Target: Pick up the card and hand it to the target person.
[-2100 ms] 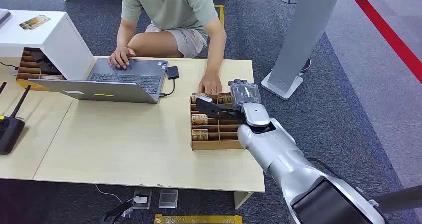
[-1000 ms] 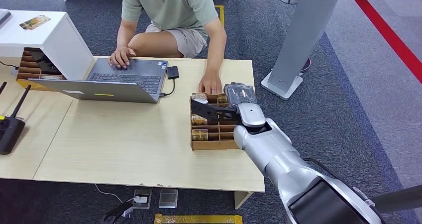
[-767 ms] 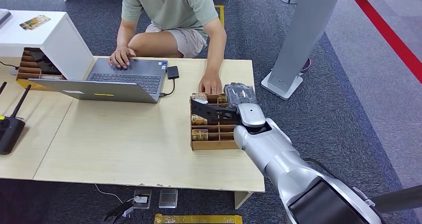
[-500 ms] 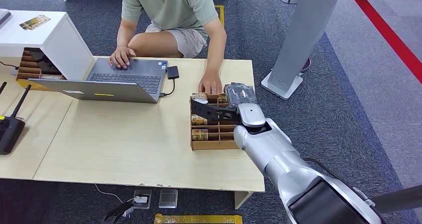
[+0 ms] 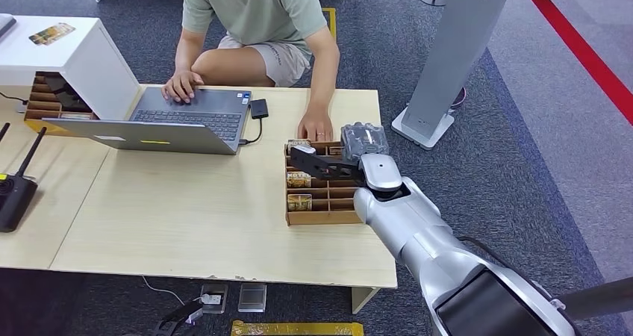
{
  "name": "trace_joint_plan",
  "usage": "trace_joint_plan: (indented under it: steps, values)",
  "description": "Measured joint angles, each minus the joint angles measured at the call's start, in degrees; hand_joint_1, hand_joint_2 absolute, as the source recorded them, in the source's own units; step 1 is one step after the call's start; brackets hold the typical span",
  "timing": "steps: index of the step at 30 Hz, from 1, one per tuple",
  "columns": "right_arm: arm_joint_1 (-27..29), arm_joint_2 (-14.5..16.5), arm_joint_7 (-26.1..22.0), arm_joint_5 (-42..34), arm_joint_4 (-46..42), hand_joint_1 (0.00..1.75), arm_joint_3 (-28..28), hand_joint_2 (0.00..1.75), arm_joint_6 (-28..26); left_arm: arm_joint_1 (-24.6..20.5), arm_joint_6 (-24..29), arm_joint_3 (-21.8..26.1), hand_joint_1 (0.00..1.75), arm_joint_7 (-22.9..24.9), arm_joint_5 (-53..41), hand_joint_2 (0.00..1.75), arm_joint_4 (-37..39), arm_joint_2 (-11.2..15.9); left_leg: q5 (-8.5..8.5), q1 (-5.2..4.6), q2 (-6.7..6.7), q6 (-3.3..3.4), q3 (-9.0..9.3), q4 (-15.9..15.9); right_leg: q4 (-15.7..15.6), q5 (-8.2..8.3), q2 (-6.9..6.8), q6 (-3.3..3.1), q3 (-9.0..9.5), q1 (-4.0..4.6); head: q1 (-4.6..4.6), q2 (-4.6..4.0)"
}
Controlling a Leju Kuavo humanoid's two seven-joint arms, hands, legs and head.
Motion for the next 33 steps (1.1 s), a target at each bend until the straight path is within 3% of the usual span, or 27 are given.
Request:
trace_joint_plan:
  steps: [18,33]
  values:
    - [0.0,-1.0,1.9,0.2,0.0,1.75,0.0,1.75,-4.6,-0.2,0.1,-0.4,0.00,0.1,0.0,0.00,0.0,-0.1,0.00,0.00,0.00,0.00,0.00,0.0,0.0,0.00,0.00,0.00,0.00,0.00,0.00,0.01]
    - [-1.0,-1.1,-9.2,1.9,-3.4,1.75,-0.1,1.75,-19.4,2.2,2.0,0.5,0.00,-2.4,0.0,0.00,0.0,0.1,0.00,0.00,0.02,0.00,0.00,0.0,0.0,0.01,0.07,0.00,0.01,0.00,-0.01,0.00]
